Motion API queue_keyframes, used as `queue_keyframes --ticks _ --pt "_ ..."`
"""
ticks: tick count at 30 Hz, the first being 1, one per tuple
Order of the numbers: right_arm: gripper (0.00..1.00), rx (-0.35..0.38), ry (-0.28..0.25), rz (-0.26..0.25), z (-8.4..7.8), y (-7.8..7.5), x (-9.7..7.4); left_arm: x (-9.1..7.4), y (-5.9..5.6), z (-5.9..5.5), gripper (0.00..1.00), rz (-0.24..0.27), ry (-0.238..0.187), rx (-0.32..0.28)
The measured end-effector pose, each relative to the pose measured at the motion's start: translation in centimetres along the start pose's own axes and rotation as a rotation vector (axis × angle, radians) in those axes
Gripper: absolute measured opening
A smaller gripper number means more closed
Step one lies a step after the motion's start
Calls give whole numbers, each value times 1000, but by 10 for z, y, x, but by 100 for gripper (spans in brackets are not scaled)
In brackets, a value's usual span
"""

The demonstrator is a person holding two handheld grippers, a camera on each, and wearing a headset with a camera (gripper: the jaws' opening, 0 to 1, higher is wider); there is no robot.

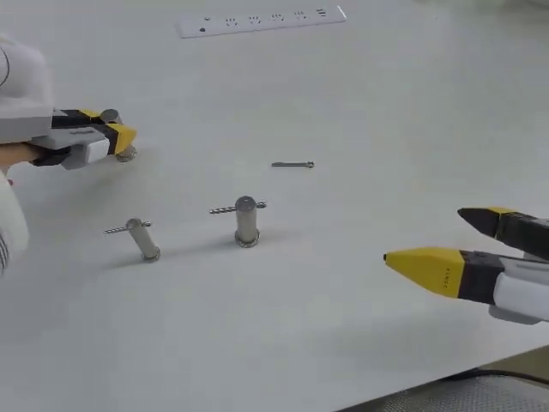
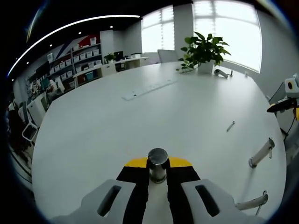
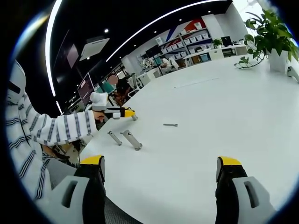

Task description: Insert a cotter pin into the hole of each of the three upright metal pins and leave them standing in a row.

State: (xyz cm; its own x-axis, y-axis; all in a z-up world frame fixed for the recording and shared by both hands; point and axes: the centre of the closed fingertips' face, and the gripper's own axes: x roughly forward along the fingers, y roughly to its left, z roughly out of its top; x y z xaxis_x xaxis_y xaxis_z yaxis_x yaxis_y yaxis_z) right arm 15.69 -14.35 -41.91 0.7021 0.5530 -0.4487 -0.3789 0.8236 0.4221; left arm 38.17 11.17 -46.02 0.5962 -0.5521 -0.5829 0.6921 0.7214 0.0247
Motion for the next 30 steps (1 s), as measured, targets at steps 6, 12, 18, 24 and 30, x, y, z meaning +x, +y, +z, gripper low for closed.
queue_keyframes --ticks 6,12,18,24,30 --pt "98 -7 -5 5 3 1 -1 -17 -5 7 9 -4 -13 1" --pt "98 -20 -16 16 6 4 -2 -46 -7 19 9 9 -47 -6" --pt "98 -30 -19 36 7 9 0 -78 -8 31 9 27 -83 4" --pt "98 -42 -20 46 7 12 0 -99 -7 32 9 26 -106 8" --pt "98 -54 -18 58 7 15 -1 -120 -27 38 9 -8 -138 29"
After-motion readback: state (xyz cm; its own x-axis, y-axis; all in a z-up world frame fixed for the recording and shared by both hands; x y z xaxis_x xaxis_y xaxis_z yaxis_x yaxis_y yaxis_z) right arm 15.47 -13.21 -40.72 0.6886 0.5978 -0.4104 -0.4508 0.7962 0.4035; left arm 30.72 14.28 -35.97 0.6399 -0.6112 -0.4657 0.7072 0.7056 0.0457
